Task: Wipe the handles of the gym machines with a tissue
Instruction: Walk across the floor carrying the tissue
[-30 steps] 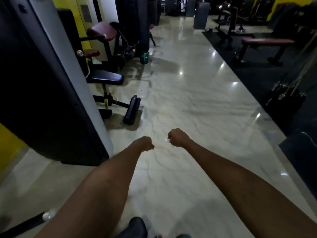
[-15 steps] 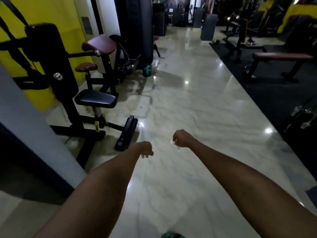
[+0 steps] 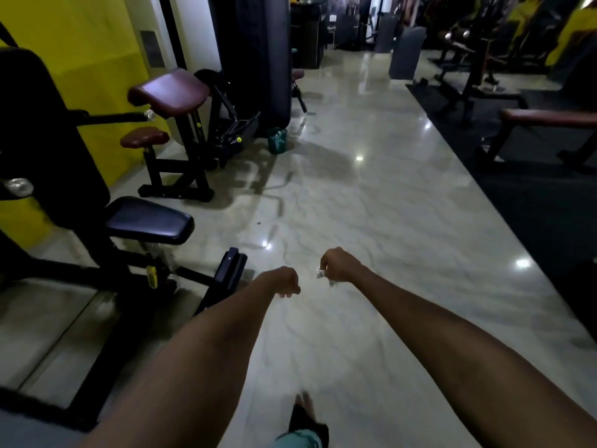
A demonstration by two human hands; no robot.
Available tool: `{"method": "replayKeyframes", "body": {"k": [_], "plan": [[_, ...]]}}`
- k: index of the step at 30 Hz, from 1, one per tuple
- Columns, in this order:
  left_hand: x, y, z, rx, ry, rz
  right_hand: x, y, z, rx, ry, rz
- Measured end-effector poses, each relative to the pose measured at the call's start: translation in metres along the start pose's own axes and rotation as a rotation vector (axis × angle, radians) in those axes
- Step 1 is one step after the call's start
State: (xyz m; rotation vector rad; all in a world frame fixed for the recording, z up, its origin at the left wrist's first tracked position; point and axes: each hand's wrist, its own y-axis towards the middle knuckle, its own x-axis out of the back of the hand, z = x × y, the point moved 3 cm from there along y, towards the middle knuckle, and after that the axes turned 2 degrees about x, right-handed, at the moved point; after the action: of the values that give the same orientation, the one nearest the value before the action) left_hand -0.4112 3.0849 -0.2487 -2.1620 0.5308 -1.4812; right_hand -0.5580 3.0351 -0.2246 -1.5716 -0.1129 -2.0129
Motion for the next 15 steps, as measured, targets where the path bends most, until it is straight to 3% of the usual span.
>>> {"method": "replayKeyframes", "body": {"k": [9,15], "plan": [[0.168,0.180,-0.025,-0.014,0.016,-0.103,0.095,0.185,-0.077,-0.035,0.010,-0.064],[0.233,0.286,-0.040,-0.018,0.113,0.017,0.123,0.294,-0.131,-0.056,0.016,-0.029]]}}
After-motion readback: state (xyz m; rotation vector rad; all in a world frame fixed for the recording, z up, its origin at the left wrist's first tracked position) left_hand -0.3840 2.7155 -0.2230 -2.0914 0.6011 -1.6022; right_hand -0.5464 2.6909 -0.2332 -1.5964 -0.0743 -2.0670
